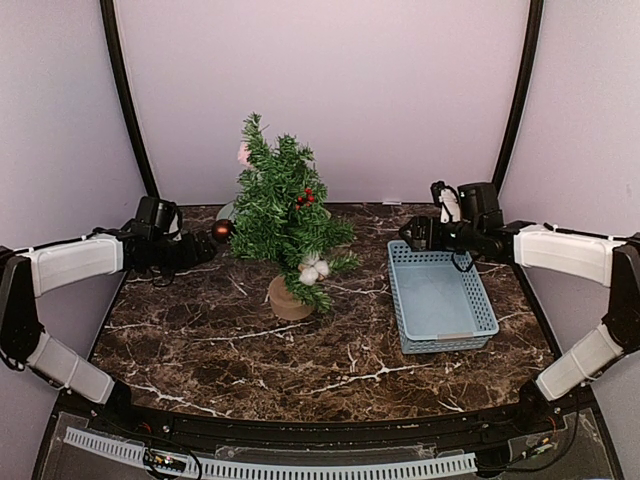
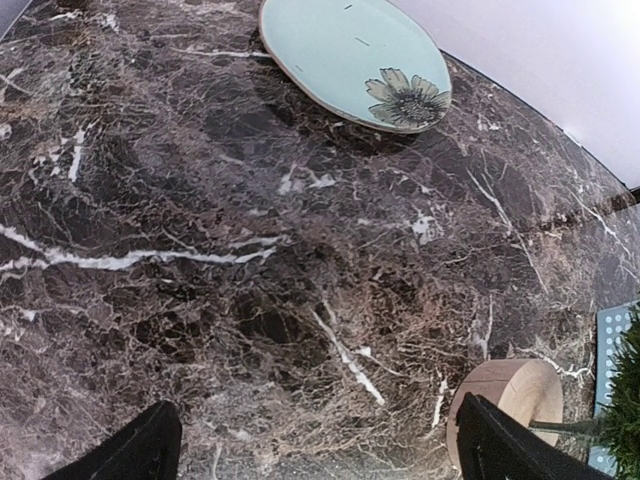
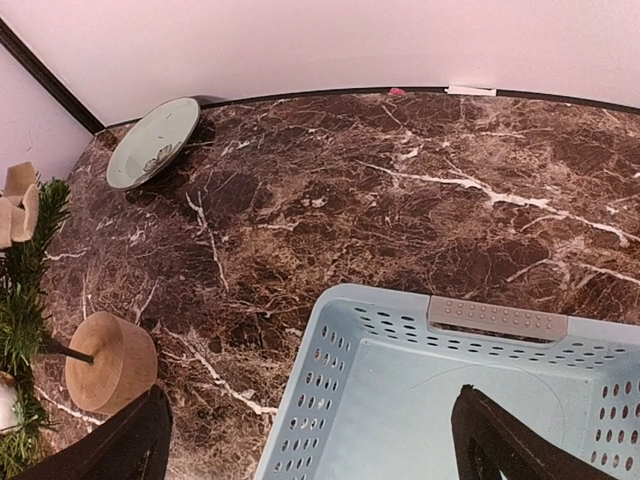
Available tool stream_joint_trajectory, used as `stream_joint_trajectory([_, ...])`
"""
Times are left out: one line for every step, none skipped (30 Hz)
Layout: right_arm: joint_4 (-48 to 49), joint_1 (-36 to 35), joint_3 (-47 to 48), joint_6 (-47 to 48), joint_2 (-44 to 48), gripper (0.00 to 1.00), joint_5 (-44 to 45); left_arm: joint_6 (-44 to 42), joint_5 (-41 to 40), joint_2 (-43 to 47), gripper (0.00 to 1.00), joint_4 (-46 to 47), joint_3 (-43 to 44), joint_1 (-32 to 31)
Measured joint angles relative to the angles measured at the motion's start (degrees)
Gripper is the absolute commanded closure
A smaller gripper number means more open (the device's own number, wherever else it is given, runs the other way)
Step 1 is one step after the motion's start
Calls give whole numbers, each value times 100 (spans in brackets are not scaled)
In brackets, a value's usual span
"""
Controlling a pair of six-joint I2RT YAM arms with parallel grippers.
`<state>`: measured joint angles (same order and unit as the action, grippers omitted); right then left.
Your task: Decorate the small christmas tree
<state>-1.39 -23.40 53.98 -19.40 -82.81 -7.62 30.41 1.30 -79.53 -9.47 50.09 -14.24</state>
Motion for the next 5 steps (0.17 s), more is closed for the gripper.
stream_joint_trajectory([13, 11, -7, -2, 0, 1, -11, 28, -57, -20, 1, -50, 2, 0])
stream_joint_trajectory([24, 20, -15, -9, 0, 1, -11, 52, -111, -42, 1, -96, 2, 0])
stream_joint_trajectory([46, 26, -26, -17, 4, 2, -11, 70, -140, -57, 1, -114, 2, 0])
stream_joint_trajectory([70, 37, -42, -20, 11, 1, -11, 79, -170, -68, 1, -133, 2, 0])
stream_joint_trajectory([94, 48, -57, -22, 15, 2, -15, 87, -197, -70, 1, -140, 2, 0])
